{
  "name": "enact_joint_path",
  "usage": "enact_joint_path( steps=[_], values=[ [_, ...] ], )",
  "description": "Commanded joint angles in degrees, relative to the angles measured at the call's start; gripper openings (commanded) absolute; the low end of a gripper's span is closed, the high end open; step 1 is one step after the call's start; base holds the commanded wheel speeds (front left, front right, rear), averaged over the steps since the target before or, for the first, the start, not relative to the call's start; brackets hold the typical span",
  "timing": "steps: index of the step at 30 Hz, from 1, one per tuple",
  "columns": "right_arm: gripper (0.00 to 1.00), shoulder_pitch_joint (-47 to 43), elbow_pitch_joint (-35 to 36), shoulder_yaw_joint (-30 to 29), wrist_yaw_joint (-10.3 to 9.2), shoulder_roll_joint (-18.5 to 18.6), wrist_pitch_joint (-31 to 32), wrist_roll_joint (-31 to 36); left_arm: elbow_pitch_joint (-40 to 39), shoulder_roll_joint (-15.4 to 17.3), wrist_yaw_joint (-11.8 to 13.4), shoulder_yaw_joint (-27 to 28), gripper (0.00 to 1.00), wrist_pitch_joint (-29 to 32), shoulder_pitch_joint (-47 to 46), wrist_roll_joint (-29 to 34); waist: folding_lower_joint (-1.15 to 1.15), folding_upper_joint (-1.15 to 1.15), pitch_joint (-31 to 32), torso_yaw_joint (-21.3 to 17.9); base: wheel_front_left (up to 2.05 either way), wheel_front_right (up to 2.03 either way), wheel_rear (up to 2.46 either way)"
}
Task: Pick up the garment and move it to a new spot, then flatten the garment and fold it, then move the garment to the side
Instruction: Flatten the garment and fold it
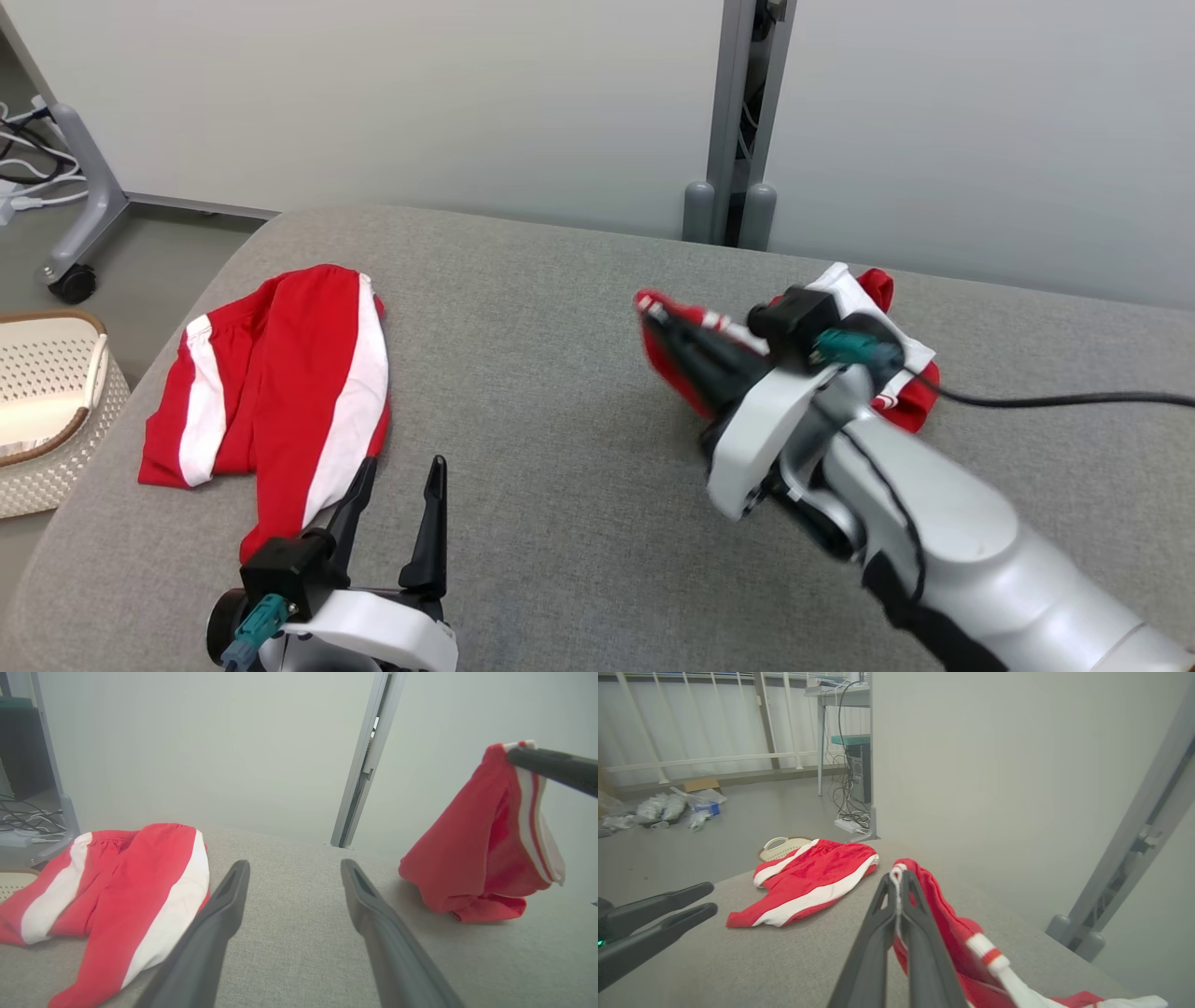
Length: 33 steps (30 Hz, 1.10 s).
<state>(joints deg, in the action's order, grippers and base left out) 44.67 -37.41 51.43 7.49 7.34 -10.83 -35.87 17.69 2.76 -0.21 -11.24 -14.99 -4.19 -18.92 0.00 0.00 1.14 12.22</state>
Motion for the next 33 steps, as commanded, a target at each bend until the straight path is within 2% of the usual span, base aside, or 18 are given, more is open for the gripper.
enact_joint_path(
  steps=[1,7,11,12,19,25,30,33],
  values=[
    [0.0,-0.83,1.14,1.4,0.01,-0.3,0.76,-1.46,-0.02,0.23,-0.14,-0.03,1.0,-0.17,0.12,0.44,0.0,0.0,0.03,0.31,0.0,0.0,0.0],
    [0.0,-0.9,2.1,6.24,0.01,-1.06,1.62,-4.64,0.05,0.23,-0.28,-0.2,1.0,-0.17,0.55,0.49,0.0,0.0,-0.18,1.62,0.0,0.0,0.0],
    [0.0,0.39,-1.22,8.1,0.01,-2.38,0.4,-5.42,0.16,0.23,-0.35,-0.54,1.0,-0.17,0.48,0.41,0.0,0.0,-0.41,2.94,0.0,0.0,0.0],
    [0.98,0.91,-3.53,8.53,0.01,-3.14,-0.02,-6.23,0.19,0.23,-0.25,-0.69,1.0,-0.17,0.3,0.27,0.0,0.0,-0.49,3.68,0.0,0.0,0.0],
    [1.0,3.07,-6.43,12.07,0.01,-4.14,-0.1,-10.09,0.19,0.21,-0.04,-0.67,1.0,-0.17,-0.07,-0.03,0.0,0.0,-0.58,5.15,0.0,0.0,0.0],
    [1.0,5.89,-7.56,15.14,0.01,-3.8,0.04,-11.77,0.12,0.23,0.37,0.28,1.0,-0.17,0.74,0.23,0.0,0.0,0.63,3.65,0.0,0.0,0.0],
    [1.0,7.77,-9.04,13.02,0.01,-1.49,-2.96,-11.61,-0.66,0.23,0.5,0.67,1.0,-0.17,0.33,0.16,0.0,0.0,1.27,1.48,0.0,0.0,0.0],
    [1.0,7.44,-9.43,8.88,0.01,0.39,-4.21,-11.16,-1.15,0.23,0.5,1.04,1.0,-0.17,0.13,0.46,0.0,0.0,1.52,-0.2,0.0,0.0,0.0]
  ],
)
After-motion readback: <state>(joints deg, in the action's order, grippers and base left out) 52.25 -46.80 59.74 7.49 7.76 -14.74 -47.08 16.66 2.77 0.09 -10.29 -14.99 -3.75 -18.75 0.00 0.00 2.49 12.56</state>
